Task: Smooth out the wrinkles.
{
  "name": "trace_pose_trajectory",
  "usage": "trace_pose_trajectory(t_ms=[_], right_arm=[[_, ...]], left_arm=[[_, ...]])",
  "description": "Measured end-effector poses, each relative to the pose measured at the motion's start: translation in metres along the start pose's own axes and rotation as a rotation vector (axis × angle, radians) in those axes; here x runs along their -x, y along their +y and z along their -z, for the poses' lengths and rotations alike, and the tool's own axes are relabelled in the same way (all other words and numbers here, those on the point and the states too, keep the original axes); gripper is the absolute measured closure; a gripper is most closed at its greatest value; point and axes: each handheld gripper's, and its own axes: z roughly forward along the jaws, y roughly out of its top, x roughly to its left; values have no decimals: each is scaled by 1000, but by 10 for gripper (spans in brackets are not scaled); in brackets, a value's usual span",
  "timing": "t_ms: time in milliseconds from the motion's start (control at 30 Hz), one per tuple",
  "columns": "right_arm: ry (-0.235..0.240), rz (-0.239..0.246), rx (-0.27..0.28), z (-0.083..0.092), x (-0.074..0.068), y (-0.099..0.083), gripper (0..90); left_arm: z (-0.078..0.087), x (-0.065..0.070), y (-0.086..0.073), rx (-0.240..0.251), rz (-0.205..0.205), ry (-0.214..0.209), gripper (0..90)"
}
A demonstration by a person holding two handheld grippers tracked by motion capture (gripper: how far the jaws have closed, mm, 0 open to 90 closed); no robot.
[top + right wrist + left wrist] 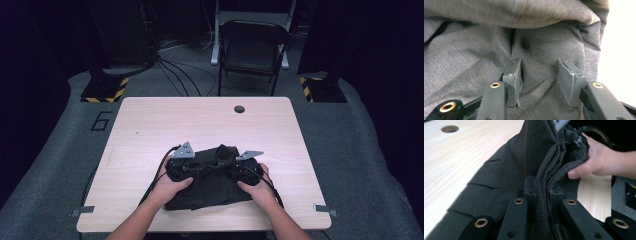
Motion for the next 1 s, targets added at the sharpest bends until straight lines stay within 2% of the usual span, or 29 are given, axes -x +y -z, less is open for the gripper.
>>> trace_pose_trajectory(t_ms=[33,133,167,300,533,667,733,767,800,900,1000], right_arm=[[3,-15,0,0,0,-1,544],[14,-13,6,1,4,-1,553],[19,-27,6,1,4,-2,554],[28,-27,4,1,6,-2,555],[31,-35,12,2,6,-3,554],[31,-32,10,2,7,-3,554],[31,-32,8,3,7,-3,552],[33,-36,11,3,7,-3,551],[33,-31,7,4,7,-3,547],[27,-35,3,10,6,0,536],[8,-28,7,20,5,2,536]], left_arm=[[-1,1,-2,-2,3,-12,810],[-5,6,-8,-25,-6,-39,808],[-7,8,-10,-31,-12,-42,807],[-11,14,-19,-68,-27,-61,802],[-24,14,-43,-105,9,-64,786],[-27,13,-53,-114,33,-50,743],[-25,14,-54,-117,42,-44,712],[-23,14,-54,-111,60,-38,684],[-20,14,-53,-115,60,-39,643],[-5,16,-53,-100,88,-54,562],[13,16,-53,-78,88,-61,530]])
